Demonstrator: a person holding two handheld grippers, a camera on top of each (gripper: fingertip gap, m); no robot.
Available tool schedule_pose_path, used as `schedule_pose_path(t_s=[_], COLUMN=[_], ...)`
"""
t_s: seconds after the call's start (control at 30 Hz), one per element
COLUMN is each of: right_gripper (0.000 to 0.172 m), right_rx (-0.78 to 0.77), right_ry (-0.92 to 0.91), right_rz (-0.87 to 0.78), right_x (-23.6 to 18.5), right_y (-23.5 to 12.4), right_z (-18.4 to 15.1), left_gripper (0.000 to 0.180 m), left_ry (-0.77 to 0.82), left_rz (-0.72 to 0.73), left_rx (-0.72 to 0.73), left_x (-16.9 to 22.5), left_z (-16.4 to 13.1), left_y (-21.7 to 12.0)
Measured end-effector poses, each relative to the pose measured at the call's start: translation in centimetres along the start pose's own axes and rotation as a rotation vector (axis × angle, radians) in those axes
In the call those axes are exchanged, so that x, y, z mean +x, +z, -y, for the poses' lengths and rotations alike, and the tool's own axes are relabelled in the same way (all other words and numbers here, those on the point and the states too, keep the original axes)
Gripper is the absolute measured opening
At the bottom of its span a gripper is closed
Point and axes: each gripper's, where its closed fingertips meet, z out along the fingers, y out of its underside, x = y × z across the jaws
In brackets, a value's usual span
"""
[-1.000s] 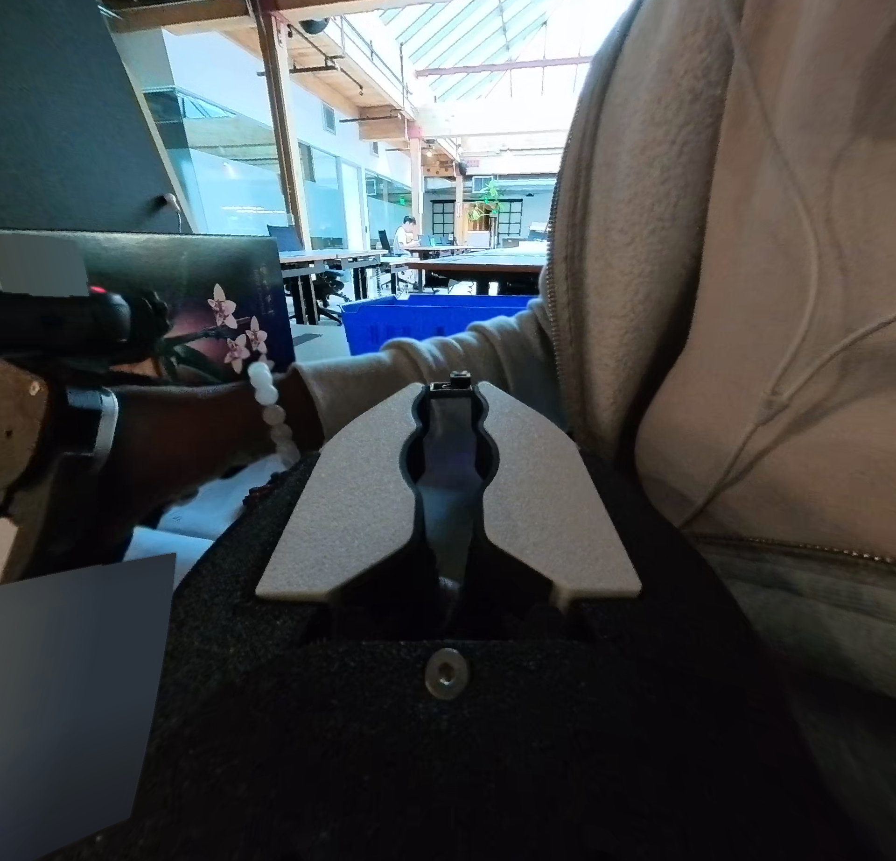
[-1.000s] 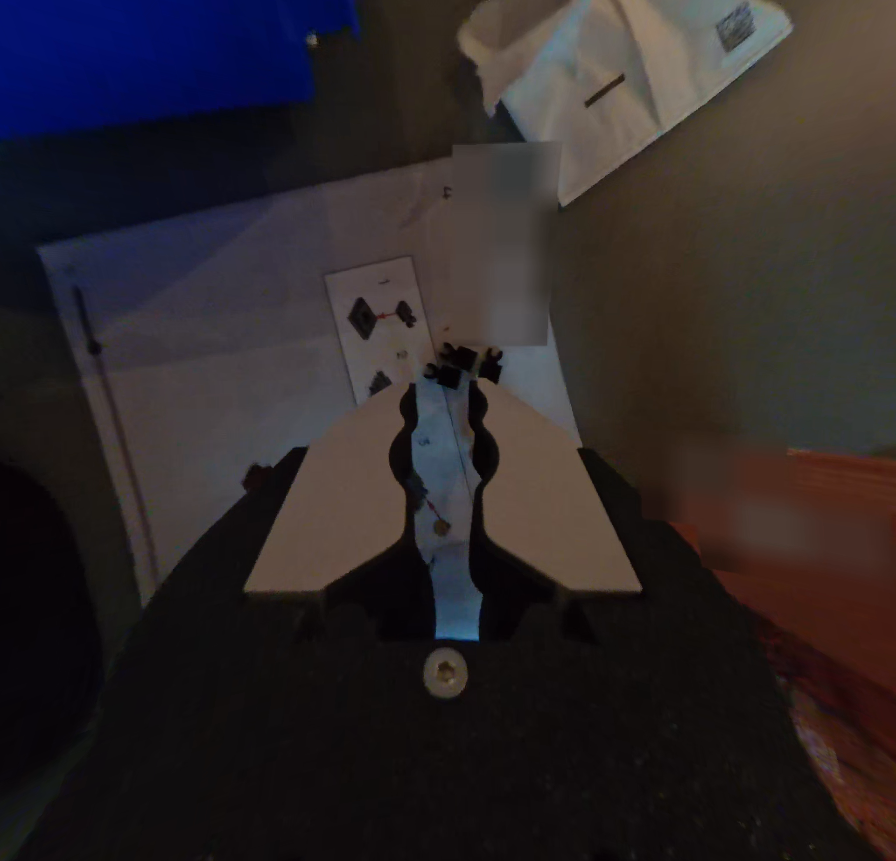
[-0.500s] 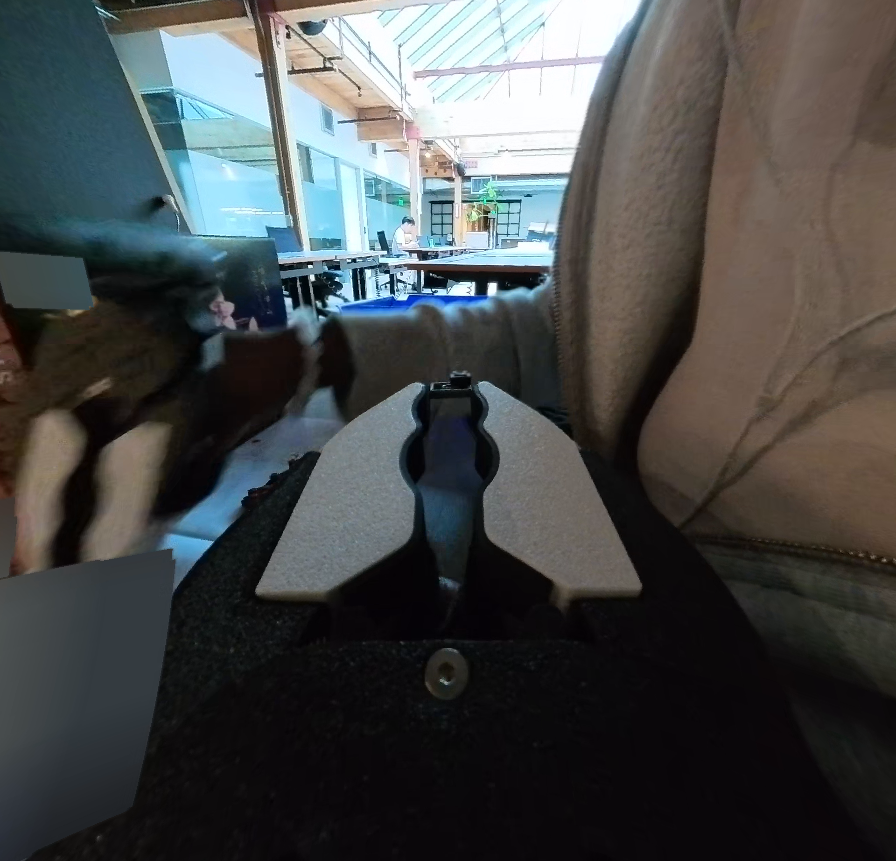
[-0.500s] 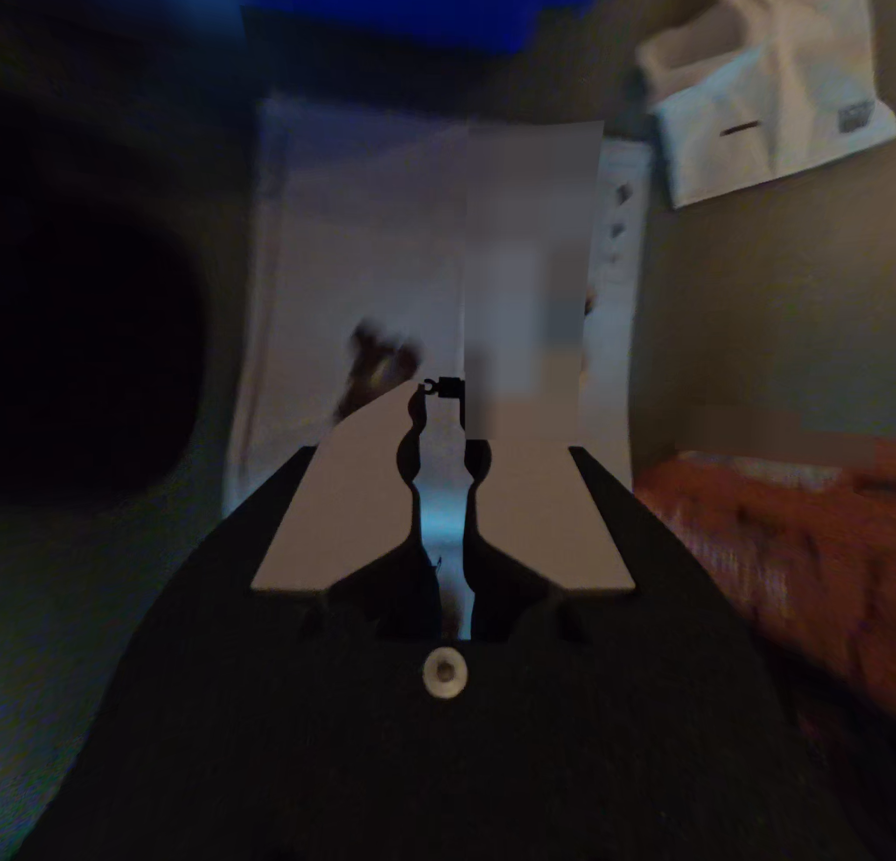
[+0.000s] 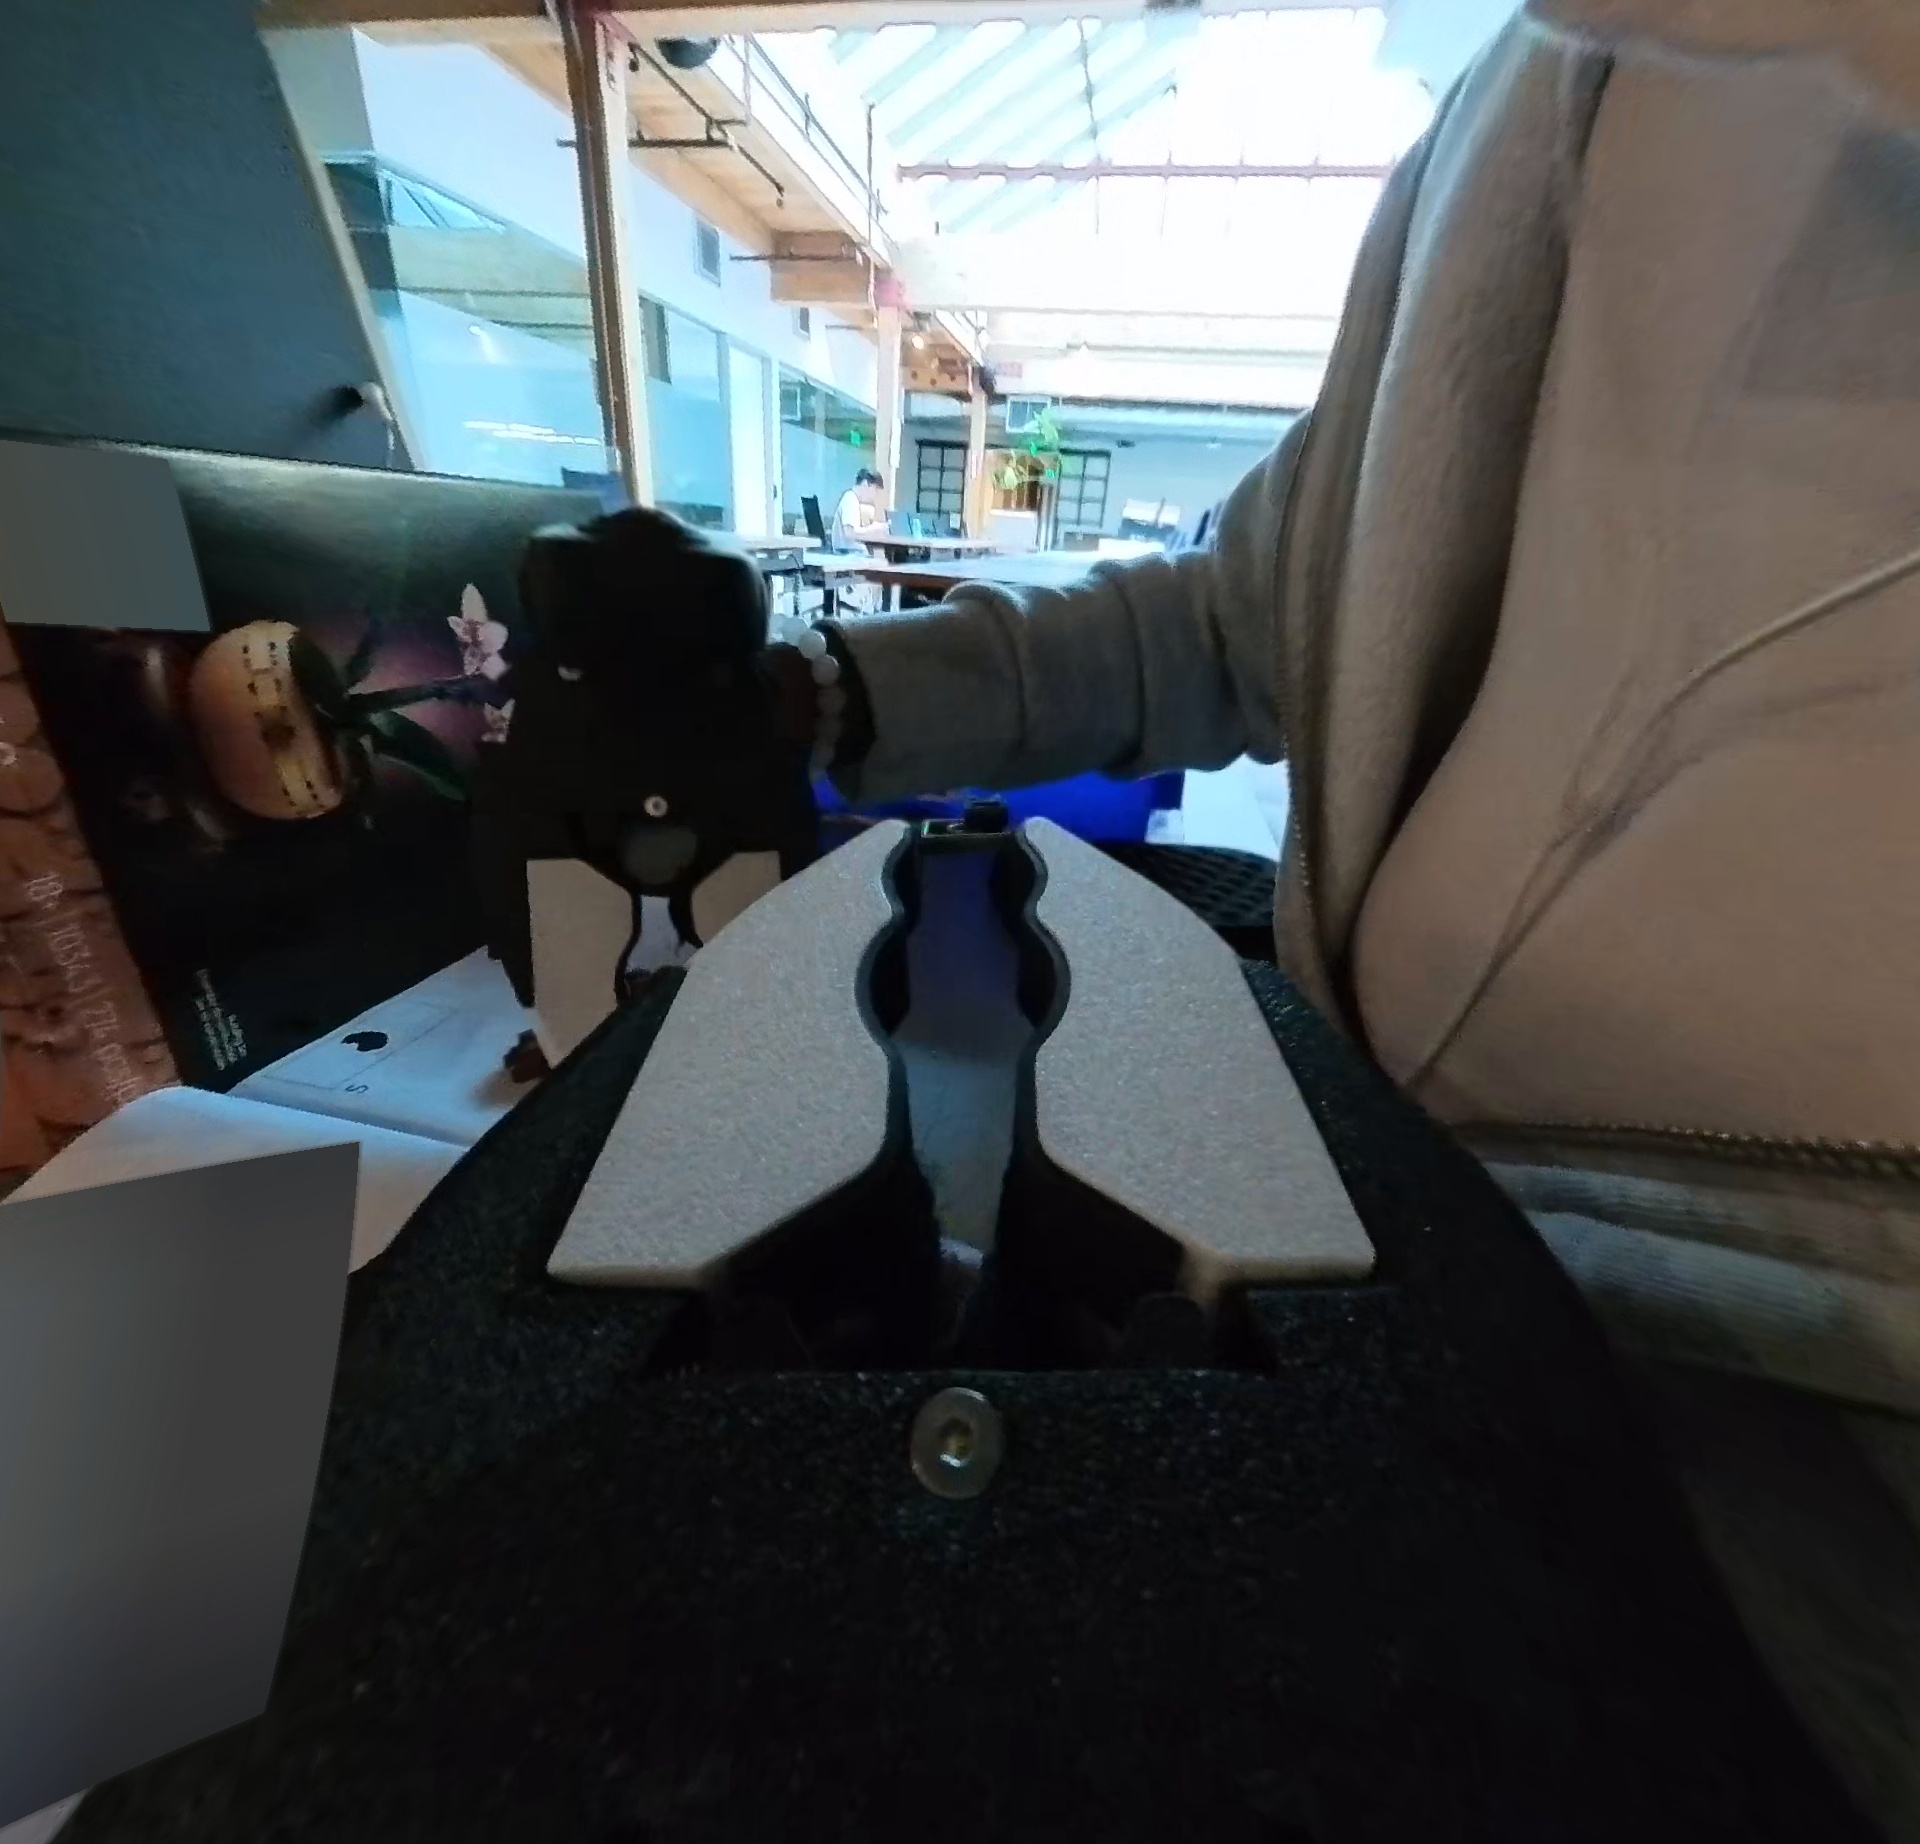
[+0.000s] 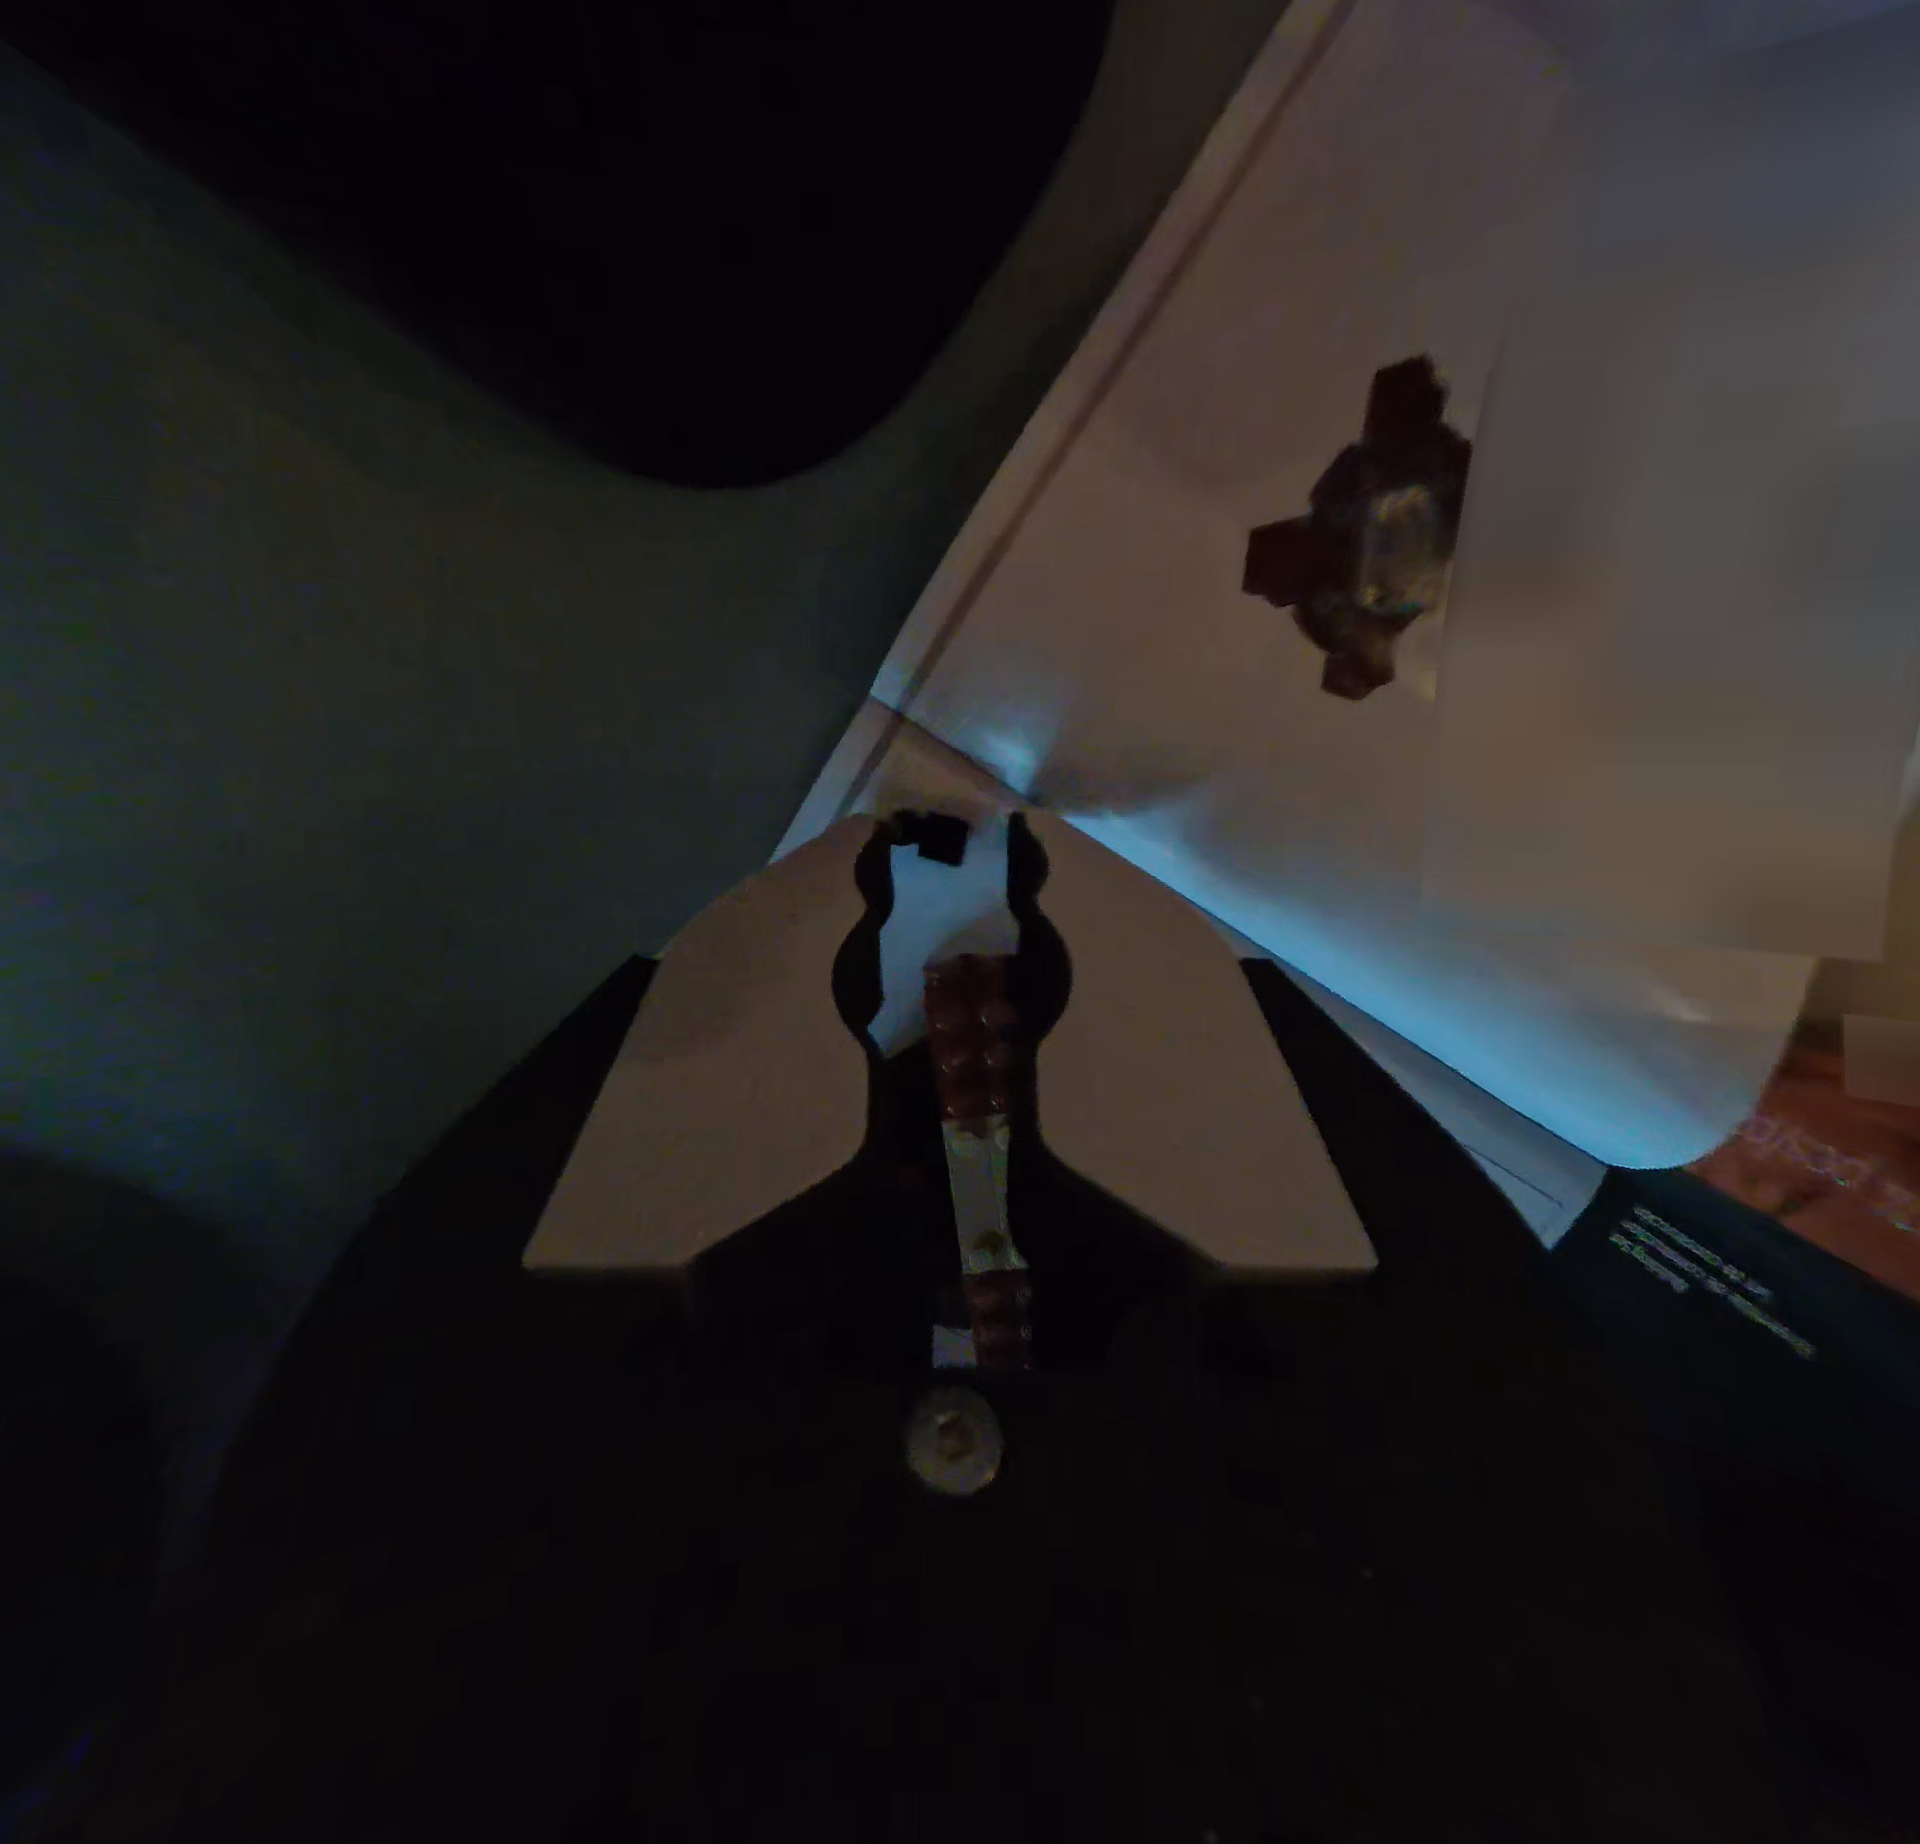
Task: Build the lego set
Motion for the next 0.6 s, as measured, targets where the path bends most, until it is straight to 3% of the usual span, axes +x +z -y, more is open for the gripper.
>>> schedule_pose_path(t_s=[0.13, 0.3, 0.43, 0.6], right_gripper=[0.026, 0.018, 0.009, 0.006], right_rx=[0.115, 0.235, 0.198, 0.243], right_ry=[0.091, 0.495, 0.876, 1.080], right_rz=[-0.039, -0.261, -0.476, -0.625], right_x=[0.1, 0.3, -0.9, -1.1], right_y=[-0.8, -2.7, -1.9, -0.6], right_z=[0.6, 0.9, -0.4, 0.4], left_gripper=[0.015, 0.015, 0.015, 0.015], left_ry=[-0.013, -0.017, -0.021, -0.024], left_rz=[-0.006, -0.001, 0.002, 0.007], left_rx=[-0.001, 0.010, -0.001, -0.005], left_x=[-0.1, -0.1, -0.2, -0.3], left_z=[0.0, 0.1, 0.0, -0.1], left_y=[0.0, -0.1, 0.0, 0.1])
